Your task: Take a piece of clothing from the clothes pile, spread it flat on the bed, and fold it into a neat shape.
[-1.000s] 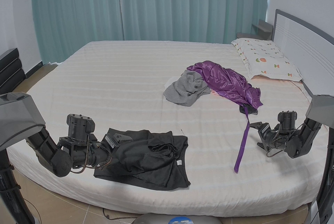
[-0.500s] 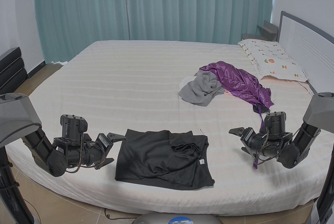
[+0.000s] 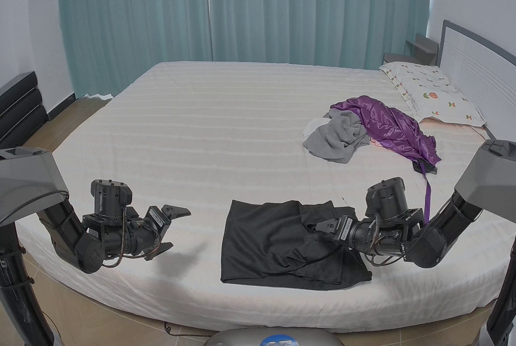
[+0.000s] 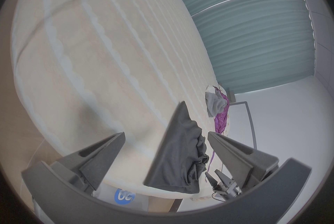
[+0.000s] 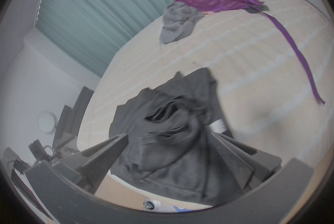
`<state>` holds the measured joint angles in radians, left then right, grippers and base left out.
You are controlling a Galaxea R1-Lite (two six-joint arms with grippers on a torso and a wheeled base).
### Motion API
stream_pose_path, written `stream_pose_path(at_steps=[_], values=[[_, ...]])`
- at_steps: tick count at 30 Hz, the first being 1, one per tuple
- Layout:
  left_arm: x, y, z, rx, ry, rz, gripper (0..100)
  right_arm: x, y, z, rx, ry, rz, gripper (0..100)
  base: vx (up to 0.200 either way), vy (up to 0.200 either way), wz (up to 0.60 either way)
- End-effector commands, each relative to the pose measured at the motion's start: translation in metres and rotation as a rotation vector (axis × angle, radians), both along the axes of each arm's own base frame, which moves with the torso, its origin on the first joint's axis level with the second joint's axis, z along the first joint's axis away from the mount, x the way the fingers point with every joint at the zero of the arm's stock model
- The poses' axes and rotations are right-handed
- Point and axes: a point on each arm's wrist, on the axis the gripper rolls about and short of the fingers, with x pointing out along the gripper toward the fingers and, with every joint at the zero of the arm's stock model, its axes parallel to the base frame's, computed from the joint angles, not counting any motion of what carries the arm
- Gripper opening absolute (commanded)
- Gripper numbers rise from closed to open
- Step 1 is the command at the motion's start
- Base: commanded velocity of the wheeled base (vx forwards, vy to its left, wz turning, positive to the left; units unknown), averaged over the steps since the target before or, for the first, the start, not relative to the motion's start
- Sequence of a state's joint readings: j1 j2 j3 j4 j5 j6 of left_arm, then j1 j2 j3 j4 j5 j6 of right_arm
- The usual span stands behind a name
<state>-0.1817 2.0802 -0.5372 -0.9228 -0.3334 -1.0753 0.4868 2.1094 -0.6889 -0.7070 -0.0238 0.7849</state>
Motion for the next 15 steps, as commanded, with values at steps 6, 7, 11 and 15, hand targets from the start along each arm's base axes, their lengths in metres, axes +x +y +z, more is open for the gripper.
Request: stream_pose_path(at_steps=[6, 7, 11, 15], values=[[0.001, 0.000, -0.008, 0.012, 0.019, 0.011, 100, 0.009, 0.034, 0.005, -0.194, 0.010, 0.089, 100, 0.000, 0.000, 0.00], [0.001, 0.000, -0.008, 0.012, 0.021, 0.011, 100, 0.009, 0.034, 0.002, -0.221, 0.022, 0.091, 100, 0.000, 0.000, 0.00], [0.001, 0.000, -0.008, 0.014, 0.021, 0.010, 100, 0.009, 0.029, -0.015, -0.341, 0.082, 0.072, 100, 0.000, 0.000, 0.00], [0.001, 0.000, -0.008, 0.015, 0.021, 0.009, 100, 0.005, 0.020, -0.018, -0.393, 0.132, 0.066, 100, 0.000, 0.000, 0.00]])
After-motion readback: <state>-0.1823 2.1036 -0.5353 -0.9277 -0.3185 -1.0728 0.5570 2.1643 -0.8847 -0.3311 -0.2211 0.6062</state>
